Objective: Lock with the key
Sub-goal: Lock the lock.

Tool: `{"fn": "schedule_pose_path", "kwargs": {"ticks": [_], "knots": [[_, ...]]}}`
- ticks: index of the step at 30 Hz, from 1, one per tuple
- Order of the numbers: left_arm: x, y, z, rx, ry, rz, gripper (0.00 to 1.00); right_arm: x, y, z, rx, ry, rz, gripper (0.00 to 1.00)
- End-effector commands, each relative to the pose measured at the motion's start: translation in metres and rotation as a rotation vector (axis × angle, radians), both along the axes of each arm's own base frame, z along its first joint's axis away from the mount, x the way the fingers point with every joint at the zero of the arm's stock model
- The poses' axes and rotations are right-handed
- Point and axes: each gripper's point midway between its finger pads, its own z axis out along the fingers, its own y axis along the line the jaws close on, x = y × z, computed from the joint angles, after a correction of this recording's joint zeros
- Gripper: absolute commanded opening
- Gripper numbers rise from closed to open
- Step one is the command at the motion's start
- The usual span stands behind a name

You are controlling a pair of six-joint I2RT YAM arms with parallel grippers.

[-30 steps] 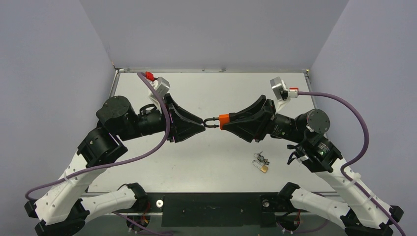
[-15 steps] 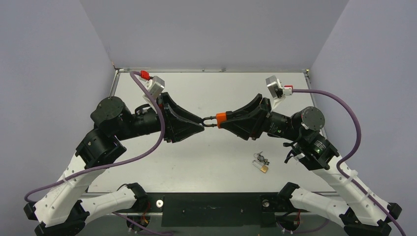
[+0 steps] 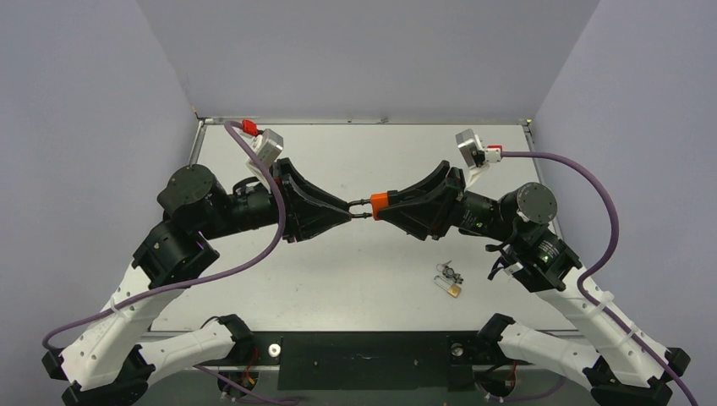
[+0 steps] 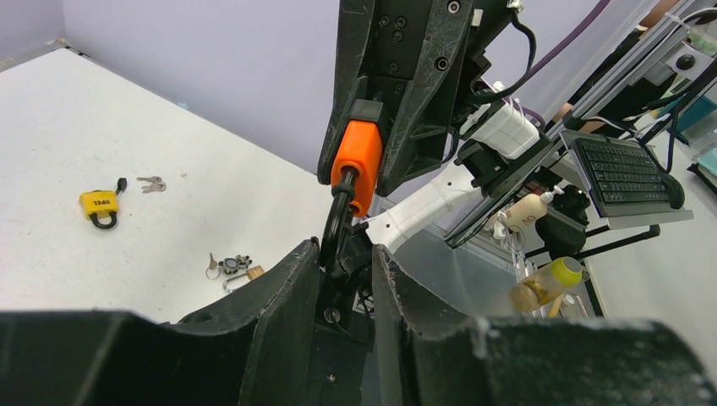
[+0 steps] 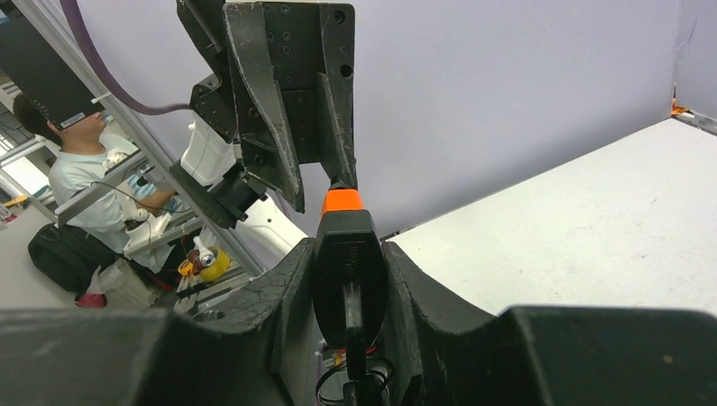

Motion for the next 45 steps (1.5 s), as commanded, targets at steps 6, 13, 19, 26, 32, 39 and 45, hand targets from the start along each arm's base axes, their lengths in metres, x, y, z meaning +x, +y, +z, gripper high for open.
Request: {"fn": "schedule_pose_path", "kwargs": {"ticks": [6,13,19,26,32,39,45], "knots": [[-0.001,-0.002,0.014,-0.052,-0.03,-0.026,0.25,-0.002,-0.005,0.032,0.1,-0.065,-0.004,0.0],[0.001,-0.005,0.01,-0.045,-0.019,-0.028,0.22,-0.004,-0.003,0.033,0.109,-0.06,0.01,0.0],[0.004,-0.005,0.013,-0.06,-0.015,-0.019,0.12,-0.006,0.002,0.03,0.105,-0.052,0.031,0.0],[0.004,-0.007,0.011,-0.062,-0.004,-0.028,0.0,-0.006,0.007,0.023,0.099,-0.036,0.042,0.0],[0.005,-0.01,0.005,-0.053,0.02,-0.042,0.0,-0.007,0.018,0.023,0.104,-0.022,0.065,0.0],[0.004,-0.013,0.006,-0.06,0.033,-0.052,0.0,-0.01,0.033,0.018,0.105,0.003,0.093,0.0],[0.006,-0.018,0.006,-0.059,0.049,-0.066,0.0,-0.006,0.048,0.005,0.049,0.014,0.076,0.0]]}}
